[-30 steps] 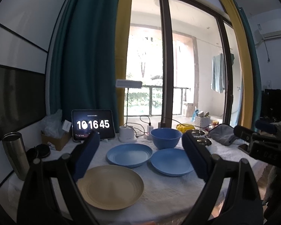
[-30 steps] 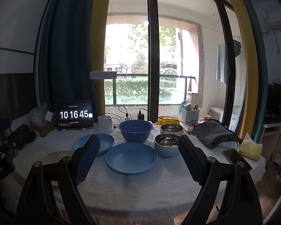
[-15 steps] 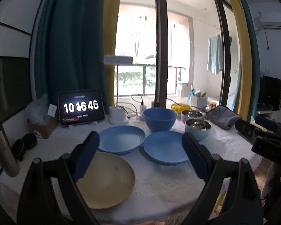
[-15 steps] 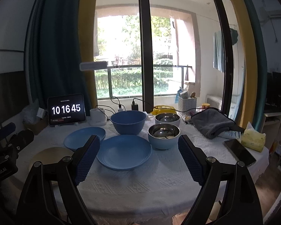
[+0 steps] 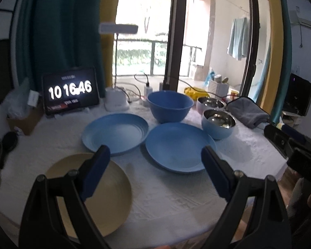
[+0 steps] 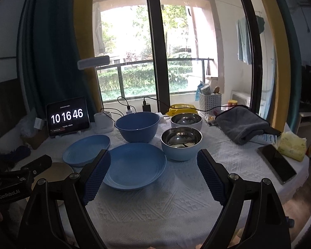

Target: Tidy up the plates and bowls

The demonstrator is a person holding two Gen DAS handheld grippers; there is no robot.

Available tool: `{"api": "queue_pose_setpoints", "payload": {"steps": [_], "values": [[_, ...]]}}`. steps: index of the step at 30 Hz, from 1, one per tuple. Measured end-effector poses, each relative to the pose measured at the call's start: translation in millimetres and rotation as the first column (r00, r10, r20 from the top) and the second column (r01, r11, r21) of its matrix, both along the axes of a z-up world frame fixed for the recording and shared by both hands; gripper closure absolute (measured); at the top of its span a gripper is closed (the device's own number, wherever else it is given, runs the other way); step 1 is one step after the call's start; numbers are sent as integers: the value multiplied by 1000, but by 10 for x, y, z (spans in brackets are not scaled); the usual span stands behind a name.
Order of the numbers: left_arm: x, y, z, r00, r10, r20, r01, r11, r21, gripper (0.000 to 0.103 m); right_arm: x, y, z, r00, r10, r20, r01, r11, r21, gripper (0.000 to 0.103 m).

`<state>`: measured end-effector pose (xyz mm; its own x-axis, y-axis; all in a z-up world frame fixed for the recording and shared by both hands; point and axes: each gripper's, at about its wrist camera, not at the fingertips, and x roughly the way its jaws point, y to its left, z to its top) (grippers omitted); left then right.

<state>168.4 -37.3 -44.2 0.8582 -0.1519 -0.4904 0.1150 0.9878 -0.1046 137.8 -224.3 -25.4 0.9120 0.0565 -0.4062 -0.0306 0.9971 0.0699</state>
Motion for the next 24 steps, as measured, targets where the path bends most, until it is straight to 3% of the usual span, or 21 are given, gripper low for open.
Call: {"api": "queue_pose_setpoints", "payload": {"steps": [11,16,20,24], "values": [[629,-142,-278,988,-12,-154,3,998,-58,13,505,-192,-273,995,11,-102,-7,999,40,17],[822,-205,-408,979,-16,-202,4,998,-61,13,781,-266,-490,985,27,-169,-14,997,76,29],[971,-251,-526,968,-24,-249,5,997,-76,14,975,-292,-692,972,48,-230,-18,991,132,46],[1111,-308,-630,956,-29,-291,6,997,-81,20,1140,-299,-856,958,71,-278,-23,985,172,55]]}}
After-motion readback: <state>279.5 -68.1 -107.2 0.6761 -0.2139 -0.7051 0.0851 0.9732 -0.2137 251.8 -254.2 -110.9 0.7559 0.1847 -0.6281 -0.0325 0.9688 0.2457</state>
